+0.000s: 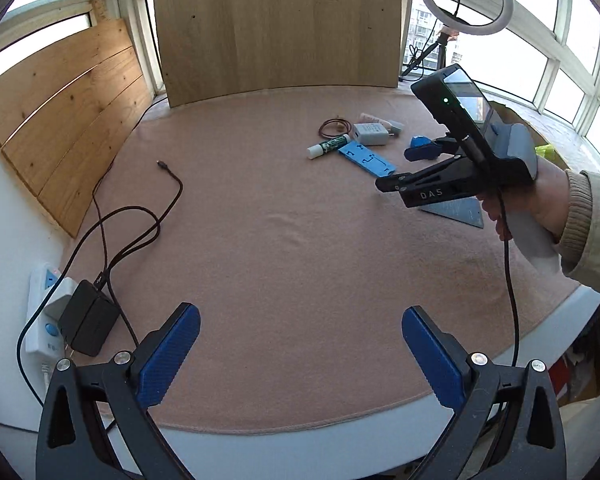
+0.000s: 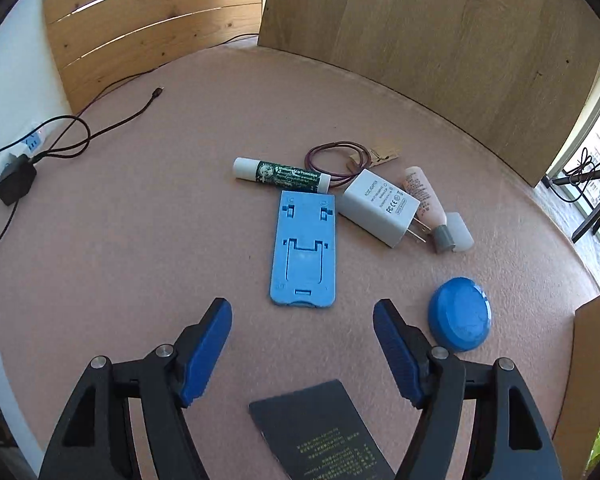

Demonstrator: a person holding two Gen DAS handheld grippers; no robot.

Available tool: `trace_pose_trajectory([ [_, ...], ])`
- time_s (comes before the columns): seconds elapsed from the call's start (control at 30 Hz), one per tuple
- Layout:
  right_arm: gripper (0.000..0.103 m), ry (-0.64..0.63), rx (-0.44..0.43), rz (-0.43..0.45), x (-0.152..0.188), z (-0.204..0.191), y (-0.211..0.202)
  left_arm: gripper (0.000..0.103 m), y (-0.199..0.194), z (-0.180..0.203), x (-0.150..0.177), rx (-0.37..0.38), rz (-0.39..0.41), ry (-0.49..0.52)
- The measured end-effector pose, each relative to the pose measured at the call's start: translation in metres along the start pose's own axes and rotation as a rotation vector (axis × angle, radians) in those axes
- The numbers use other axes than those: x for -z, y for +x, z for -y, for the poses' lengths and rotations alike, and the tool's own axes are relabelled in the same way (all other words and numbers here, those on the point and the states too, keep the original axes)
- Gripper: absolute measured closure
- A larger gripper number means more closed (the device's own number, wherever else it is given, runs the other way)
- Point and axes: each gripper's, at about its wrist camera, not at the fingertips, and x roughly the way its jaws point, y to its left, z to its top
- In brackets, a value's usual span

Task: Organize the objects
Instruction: 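Move the right tool to the blue phone stand and close on it, then carry the blue phone stand with the right gripper and drop it into the box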

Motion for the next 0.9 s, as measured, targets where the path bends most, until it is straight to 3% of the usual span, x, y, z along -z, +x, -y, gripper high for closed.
trace_pose_trajectory([
  [0.03,0.053,0.006,-0.013,-0.003,-0.002,0.000,0.004,0.001,-0.002,-0.001,0.003,-0.001,-0.001,-0.010],
  [0.2,0.069,0.008,-0.057,0.014,-0.003,0.002,0.004,0.001,-0.004,-0.007,0.019,-0.003,-0.010,-0.059],
  [0.4,0.070,-0.041,-0.139,0.002,0.010,-0.005,-0.003,0.001,0.006,-0.010,0.021,0.003,-0.008,-0.082],
  [0.57,0.070,-0.294,-0.319,-0.025,0.049,-0.042,-0.031,0.001,0.022,-0.007,0.025,0.035,0.005,-0.046],
  [0.67,0.070,-0.503,-0.392,-0.035,0.085,-0.071,-0.054,0.001,0.033,0.002,0.027,0.054,0.017,0.028],
  [0.77,0.070,-0.662,-0.457,-0.056,0.116,-0.087,-0.074,0.001,0.045,0.020,0.030,0.100,0.031,0.173],
  [0.9,0.070,-0.822,-0.493,-0.073,0.144,-0.091,-0.089,0.001,0.049,0.058,0.037,0.250,0.039,0.436],
])
